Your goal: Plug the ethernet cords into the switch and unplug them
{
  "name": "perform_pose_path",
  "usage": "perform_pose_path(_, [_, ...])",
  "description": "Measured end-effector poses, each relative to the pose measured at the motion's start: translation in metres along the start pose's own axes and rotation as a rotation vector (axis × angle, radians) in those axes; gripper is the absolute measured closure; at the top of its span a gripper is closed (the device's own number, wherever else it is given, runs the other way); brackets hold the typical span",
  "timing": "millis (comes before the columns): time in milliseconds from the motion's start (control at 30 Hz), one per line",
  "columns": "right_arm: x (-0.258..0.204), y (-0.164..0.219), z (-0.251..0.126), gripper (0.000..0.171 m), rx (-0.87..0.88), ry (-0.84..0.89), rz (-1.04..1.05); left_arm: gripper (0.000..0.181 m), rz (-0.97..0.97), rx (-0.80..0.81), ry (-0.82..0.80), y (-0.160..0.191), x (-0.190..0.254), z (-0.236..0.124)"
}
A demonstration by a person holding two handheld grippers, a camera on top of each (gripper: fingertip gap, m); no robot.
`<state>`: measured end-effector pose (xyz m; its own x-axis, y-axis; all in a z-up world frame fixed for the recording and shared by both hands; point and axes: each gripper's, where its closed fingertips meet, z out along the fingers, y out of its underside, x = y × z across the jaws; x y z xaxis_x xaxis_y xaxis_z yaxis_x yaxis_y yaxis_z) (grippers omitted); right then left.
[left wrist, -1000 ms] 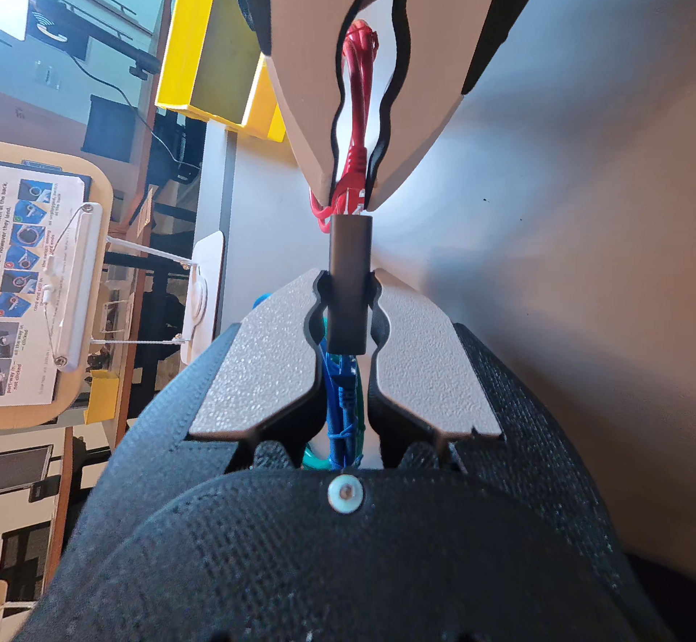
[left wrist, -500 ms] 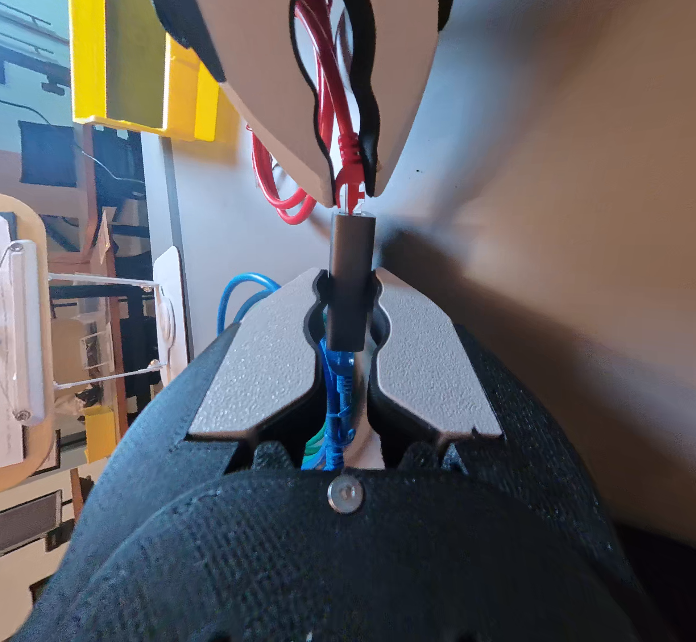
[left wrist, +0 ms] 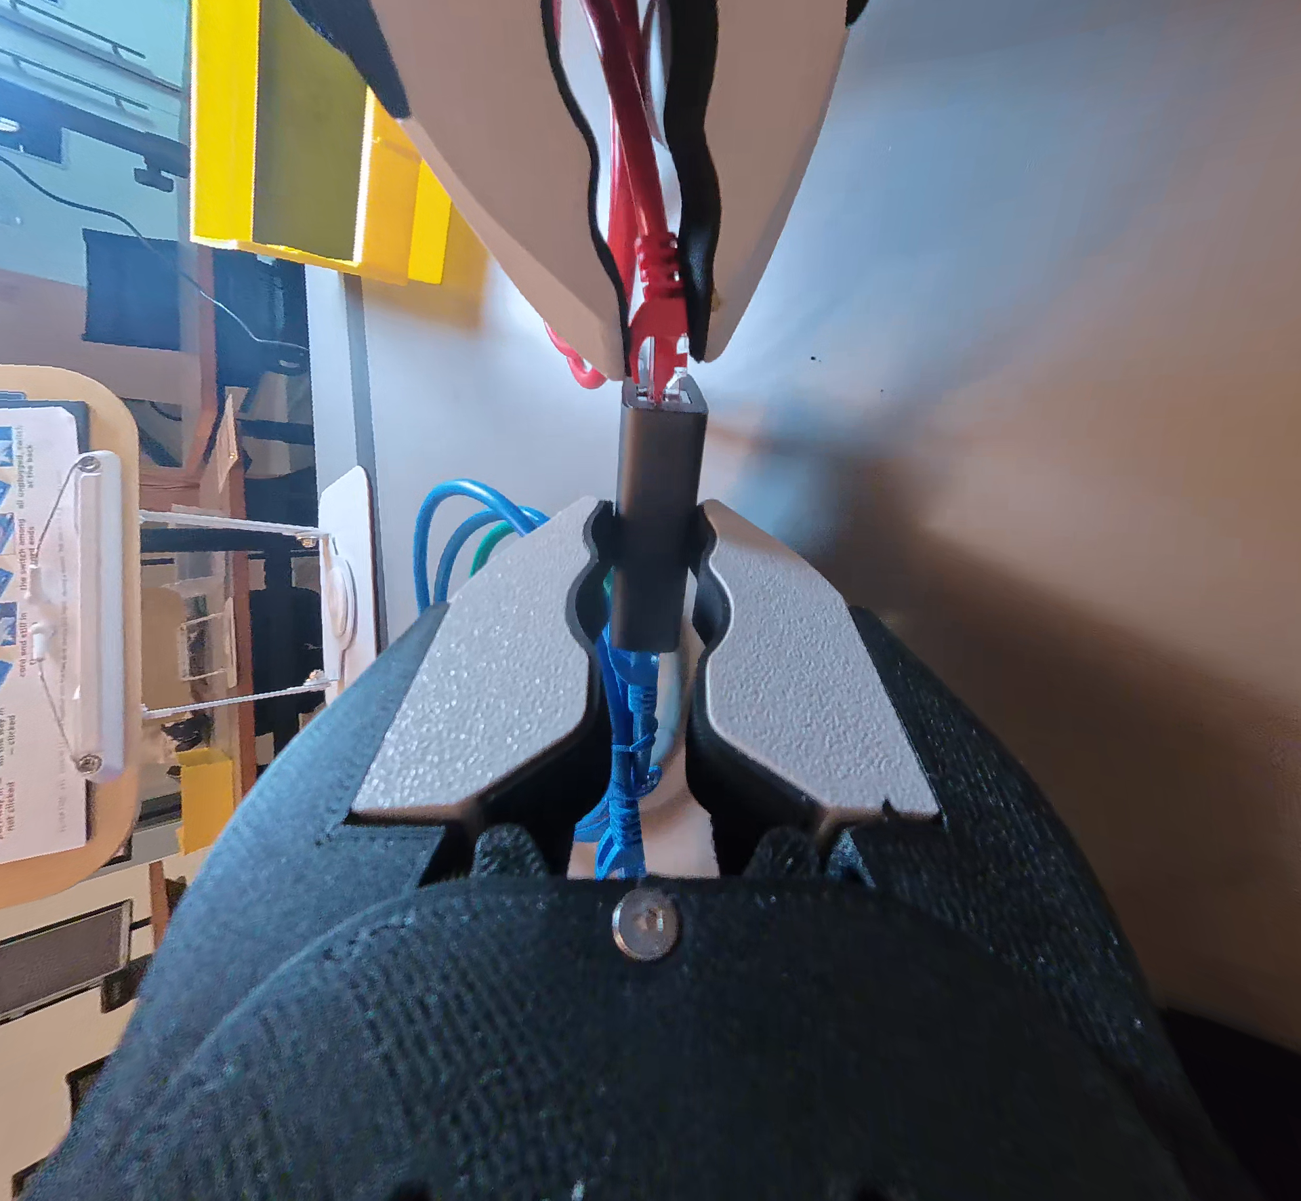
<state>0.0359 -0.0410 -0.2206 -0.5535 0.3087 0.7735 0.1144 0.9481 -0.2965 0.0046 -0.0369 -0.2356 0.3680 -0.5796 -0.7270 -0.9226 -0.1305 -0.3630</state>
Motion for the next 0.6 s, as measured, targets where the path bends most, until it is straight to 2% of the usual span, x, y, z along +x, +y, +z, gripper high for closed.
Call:
perform_pose_path(200, [0.020, -0.012, -0.017, 0.158, 0.066, 0.042, 0.067, 0.160, -0.017, 0.078, -0.041, -0.014, -0.017, -0.016])
perform_pose_path(500, [0.008, -0.011, -0.021, 0.157, 0.073, -0.115, 0.088, 0.159, 0.005, 0.073, -0.005, -0.018, -0.008, -0.011])
perform_pose_path(533, [0.008, -0.011, -0.023, 0.158, 0.089, -0.127, 0.107, 0.160, 0.002, 0.062, -0.001, -0.015, -0.009, -0.011])
perform_pose_path(567, [0.002, -0.016, -0.028, 0.159, 0.138, -0.198, 0.134, 0.160, -0.002, -0.036, -0.060, 0.004, -0.020, -0.010])
perform_pose_path(600, [-0.009, -0.040, -0.042, 0.159, 0.292, -0.294, 0.227, 0.159, -0.019, -0.131, -0.105, 0.032, -0.031, -0.010])
